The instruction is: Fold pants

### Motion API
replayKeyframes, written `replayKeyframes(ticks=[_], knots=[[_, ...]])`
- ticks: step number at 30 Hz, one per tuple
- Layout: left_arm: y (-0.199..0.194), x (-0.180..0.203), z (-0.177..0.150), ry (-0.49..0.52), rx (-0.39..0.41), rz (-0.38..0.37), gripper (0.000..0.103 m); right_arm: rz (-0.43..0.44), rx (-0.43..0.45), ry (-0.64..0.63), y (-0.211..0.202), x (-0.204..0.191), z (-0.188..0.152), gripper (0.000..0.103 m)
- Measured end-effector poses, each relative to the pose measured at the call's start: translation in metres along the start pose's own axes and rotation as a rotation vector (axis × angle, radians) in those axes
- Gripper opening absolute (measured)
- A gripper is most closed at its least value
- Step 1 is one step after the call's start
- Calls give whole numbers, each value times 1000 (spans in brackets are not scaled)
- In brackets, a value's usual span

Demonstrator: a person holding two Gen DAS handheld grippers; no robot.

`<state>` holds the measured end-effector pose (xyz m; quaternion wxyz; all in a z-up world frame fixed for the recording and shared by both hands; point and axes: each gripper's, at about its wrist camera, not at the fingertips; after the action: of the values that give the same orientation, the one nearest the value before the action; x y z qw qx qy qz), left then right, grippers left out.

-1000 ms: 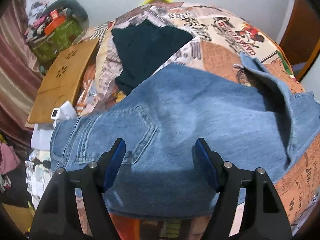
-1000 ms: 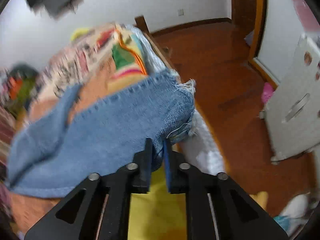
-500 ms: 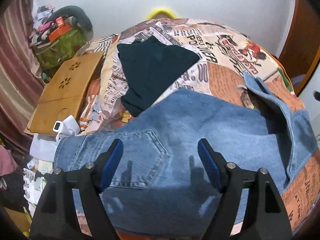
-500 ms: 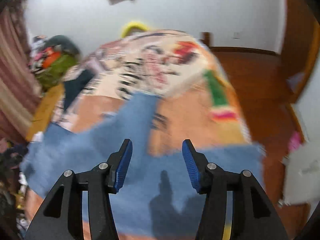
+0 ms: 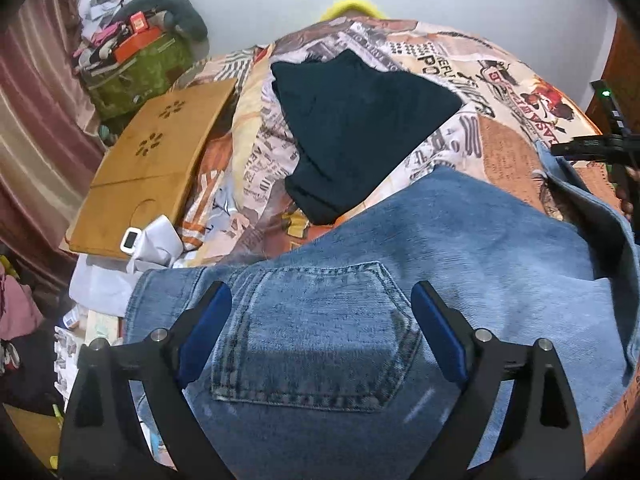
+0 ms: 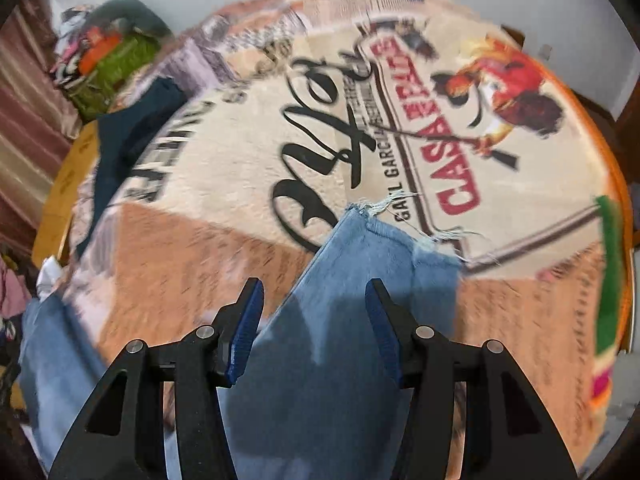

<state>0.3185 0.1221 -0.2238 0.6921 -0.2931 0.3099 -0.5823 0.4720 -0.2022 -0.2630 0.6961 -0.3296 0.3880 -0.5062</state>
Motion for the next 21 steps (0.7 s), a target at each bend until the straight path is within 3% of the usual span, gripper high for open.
replayKeyframes(ticks=[3,6,8,10,13,18,21], knots=[[8,1,0,2,-12,4,91,7,-57,41,33,9,2,49],[15,5,1,6,-24,-4,91,66,-24,97,41,22,1,48],[17,10,3,12,-25,-10,91,64,-1,106,41,28,-3,32],[18,17,5,28,-21,-13,91,33,5,87,42,30,-7,8],[16,30,5,64,-18,-22,91,3,8,39,35,30,-12,6],[6,50,0,109,-18,-32,92,-17,84,-7,-19,38,-15,6],[-2,60,-6,94,-36,-92,91,-4,166,22,-76,54,-19,6]])
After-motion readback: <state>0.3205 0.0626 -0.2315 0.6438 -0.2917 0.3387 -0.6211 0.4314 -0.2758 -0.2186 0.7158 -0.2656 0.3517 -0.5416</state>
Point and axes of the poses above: each gripper's, at about its wrist camera, not at the fingertips, and y roughly the way its jaws point, x to its right, z to its top, and after that the axes turned 9 degrees about x, right-handed
